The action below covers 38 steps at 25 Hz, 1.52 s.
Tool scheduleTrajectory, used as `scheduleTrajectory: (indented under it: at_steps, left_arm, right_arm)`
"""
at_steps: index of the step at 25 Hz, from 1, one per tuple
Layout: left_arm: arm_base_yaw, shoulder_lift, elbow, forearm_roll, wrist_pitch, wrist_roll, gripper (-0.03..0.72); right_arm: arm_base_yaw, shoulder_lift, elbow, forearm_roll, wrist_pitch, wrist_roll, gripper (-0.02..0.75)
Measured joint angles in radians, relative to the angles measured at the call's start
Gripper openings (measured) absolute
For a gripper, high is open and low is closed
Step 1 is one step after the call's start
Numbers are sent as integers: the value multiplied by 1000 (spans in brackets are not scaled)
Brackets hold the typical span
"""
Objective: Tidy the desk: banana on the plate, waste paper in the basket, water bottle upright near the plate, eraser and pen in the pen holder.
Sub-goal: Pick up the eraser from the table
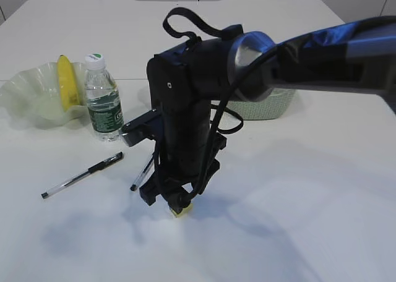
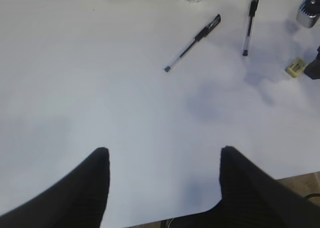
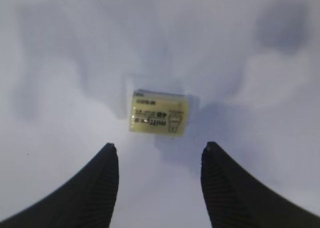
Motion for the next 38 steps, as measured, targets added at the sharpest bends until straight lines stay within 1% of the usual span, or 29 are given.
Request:
scheduleTrajectory:
  at_steps: [11, 16, 32, 34, 38]
  left_arm:
    - [0, 0, 0, 0, 0, 2, 486]
    - [0, 0, 0, 0, 0, 2, 481]
    - [0, 0, 0, 0, 0, 2, 477]
    - [0, 0, 0, 0, 0, 2, 477]
    - [0, 0, 0, 0, 0, 2, 477]
  right_arm:
    - [0, 45, -13, 25, -51, 57, 393]
    - [0, 75, -36, 27, -52, 72, 393]
    - [0, 102, -36, 33, -49, 90, 393]
    - [0, 102, -36, 35, -49, 92, 378]
    - [0, 102, -36, 35, -49, 92, 290]
